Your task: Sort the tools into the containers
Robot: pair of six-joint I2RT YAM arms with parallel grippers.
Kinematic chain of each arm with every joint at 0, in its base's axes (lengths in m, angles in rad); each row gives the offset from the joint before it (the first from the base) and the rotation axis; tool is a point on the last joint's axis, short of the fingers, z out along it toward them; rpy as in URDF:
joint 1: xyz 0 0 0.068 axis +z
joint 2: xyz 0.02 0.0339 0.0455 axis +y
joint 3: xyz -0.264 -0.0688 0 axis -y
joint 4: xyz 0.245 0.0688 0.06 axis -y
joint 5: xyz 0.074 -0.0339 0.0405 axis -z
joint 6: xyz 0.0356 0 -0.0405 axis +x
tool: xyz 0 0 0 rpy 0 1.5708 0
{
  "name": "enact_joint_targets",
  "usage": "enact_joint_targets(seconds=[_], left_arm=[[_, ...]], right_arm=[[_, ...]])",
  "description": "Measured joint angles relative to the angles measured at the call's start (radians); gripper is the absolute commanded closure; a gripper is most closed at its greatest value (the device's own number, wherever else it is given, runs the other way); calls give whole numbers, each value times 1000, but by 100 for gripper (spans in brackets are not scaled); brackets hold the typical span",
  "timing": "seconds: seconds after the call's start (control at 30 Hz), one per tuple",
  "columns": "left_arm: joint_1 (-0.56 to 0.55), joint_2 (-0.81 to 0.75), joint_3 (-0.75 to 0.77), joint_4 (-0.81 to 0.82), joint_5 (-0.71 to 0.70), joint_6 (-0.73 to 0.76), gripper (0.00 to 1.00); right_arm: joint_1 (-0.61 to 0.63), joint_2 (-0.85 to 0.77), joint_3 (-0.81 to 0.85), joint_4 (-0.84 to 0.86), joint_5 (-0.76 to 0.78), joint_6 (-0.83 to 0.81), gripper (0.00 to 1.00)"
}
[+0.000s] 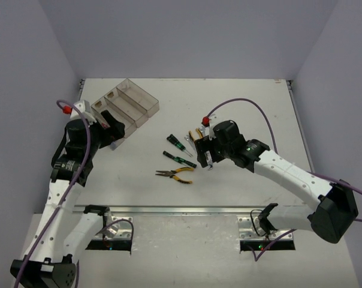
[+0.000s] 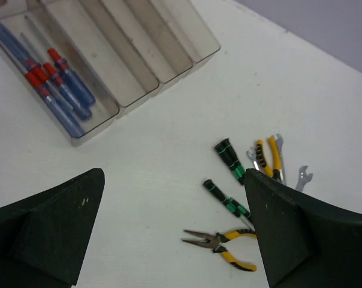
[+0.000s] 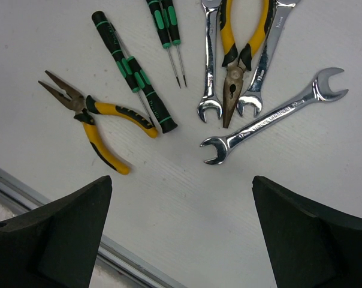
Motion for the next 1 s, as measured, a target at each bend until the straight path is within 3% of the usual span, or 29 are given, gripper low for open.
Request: enact_joint_targets(seconds=[0.3,0.47,0.57,0.7,0.87,1.0], left_arm=[[-17,-40,-50,-23,40,42,0],[0,-82,-53,2,101,49,0],[3,-103,-56,11,116,49,0],[3,-111,-59,17,127,49,0],[3,-114,-64,17,139,49,0],[3,-123,-70,18,145,49,0]], right_arm=[[0,23,50,-21,-28,-38,1],[1,51,56,14,-57,-70,24],[8,175,135,10,-68,-82,36],[46,377,289,-6,-59,-103,63],[103,615,476,-80,-16,-139,70],[115,694,510,-151,5,-167,71]])
